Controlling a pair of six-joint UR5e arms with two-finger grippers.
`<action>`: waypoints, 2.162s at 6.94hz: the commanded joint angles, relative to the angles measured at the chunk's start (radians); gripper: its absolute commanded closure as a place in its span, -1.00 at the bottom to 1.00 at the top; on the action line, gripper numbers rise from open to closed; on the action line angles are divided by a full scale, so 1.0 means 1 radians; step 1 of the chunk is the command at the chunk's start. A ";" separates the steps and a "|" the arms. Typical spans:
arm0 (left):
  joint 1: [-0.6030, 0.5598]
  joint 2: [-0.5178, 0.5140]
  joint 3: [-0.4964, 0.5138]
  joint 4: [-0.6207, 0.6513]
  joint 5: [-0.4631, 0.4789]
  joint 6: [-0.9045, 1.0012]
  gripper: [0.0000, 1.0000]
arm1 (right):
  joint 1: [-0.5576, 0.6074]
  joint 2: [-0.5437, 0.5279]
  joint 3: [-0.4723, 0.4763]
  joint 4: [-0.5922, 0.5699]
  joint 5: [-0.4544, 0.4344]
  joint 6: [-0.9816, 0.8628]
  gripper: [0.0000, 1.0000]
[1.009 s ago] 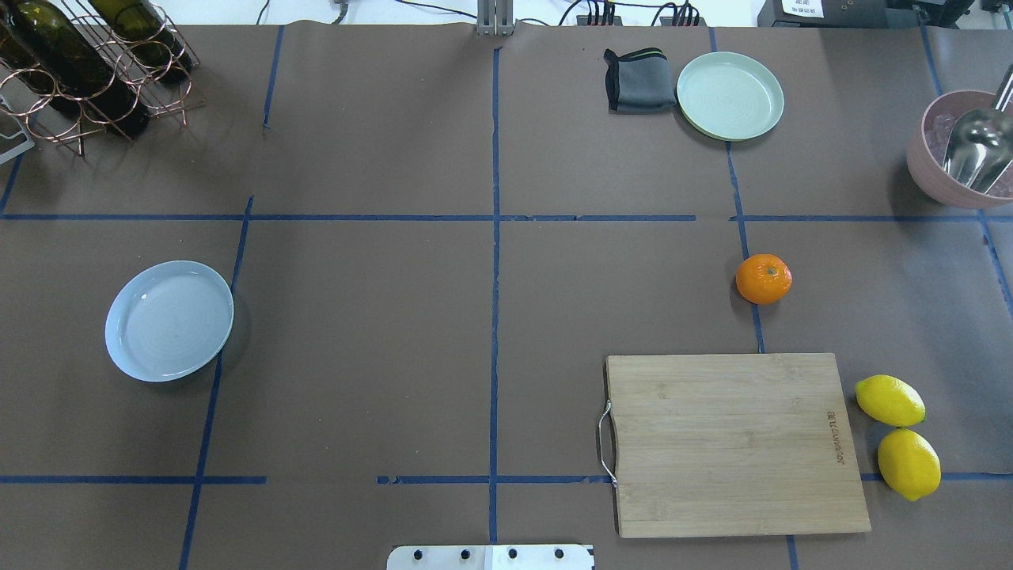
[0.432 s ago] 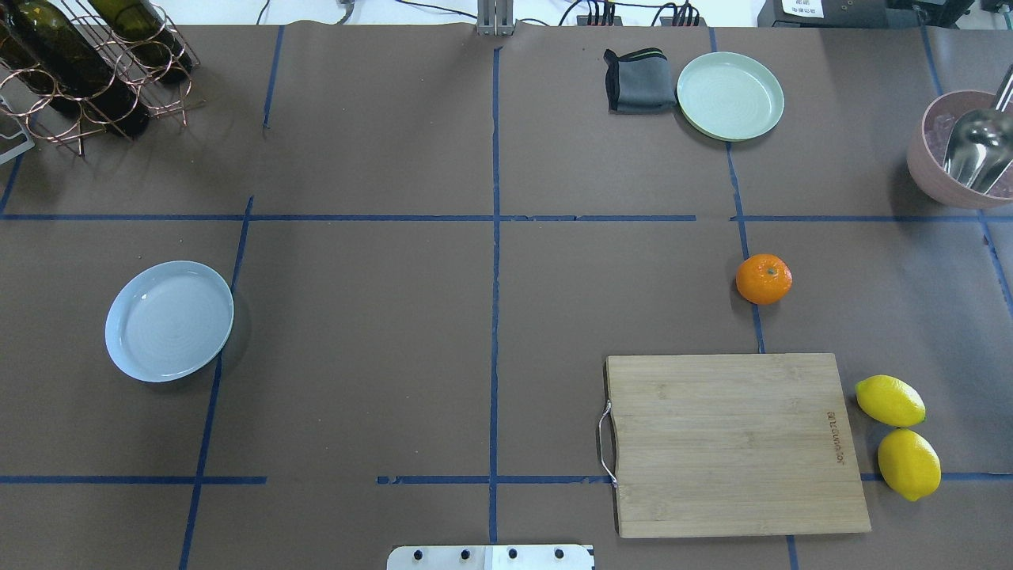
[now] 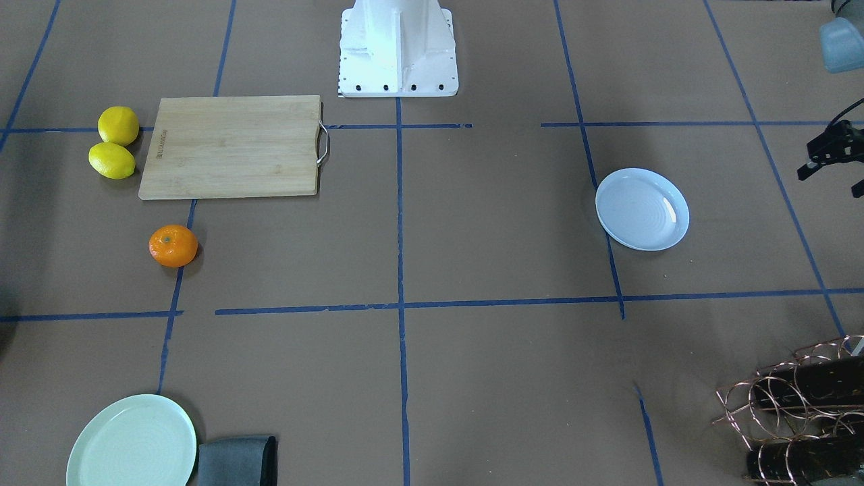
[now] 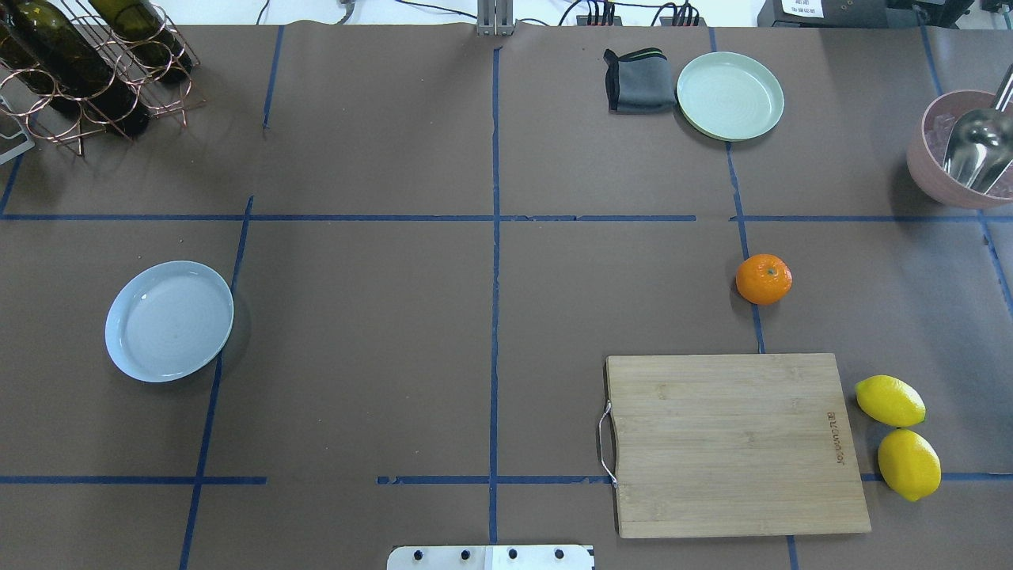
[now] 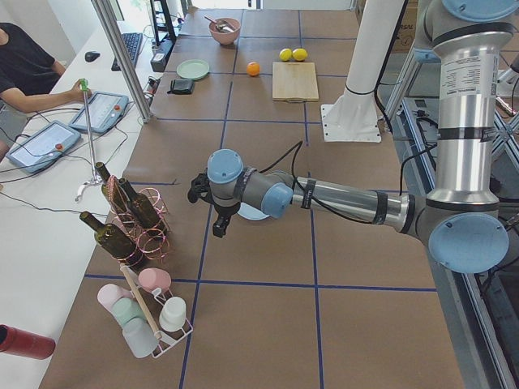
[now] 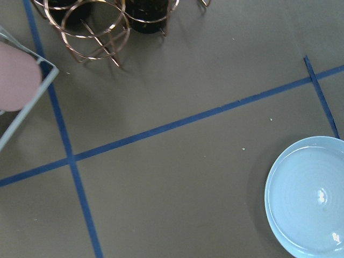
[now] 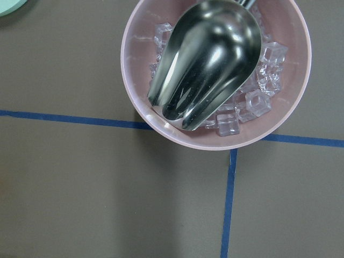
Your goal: Pick orange to plate
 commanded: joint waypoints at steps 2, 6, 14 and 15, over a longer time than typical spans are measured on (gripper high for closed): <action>0.250 -0.004 0.070 -0.176 0.123 -0.354 -0.98 | -0.014 -0.047 -0.003 0.107 0.011 -0.002 -1.00; 0.365 -0.030 0.148 -0.257 0.141 -0.448 -0.85 | -0.022 -0.062 -0.008 0.112 0.012 0.005 -1.00; 0.382 -0.155 0.113 -0.246 0.026 -0.534 1.00 | -0.022 -0.062 -0.005 0.114 0.015 0.005 -1.00; 0.383 -0.253 0.107 -0.248 -0.009 -0.708 1.00 | -0.022 -0.062 -0.003 0.114 0.026 0.005 -1.00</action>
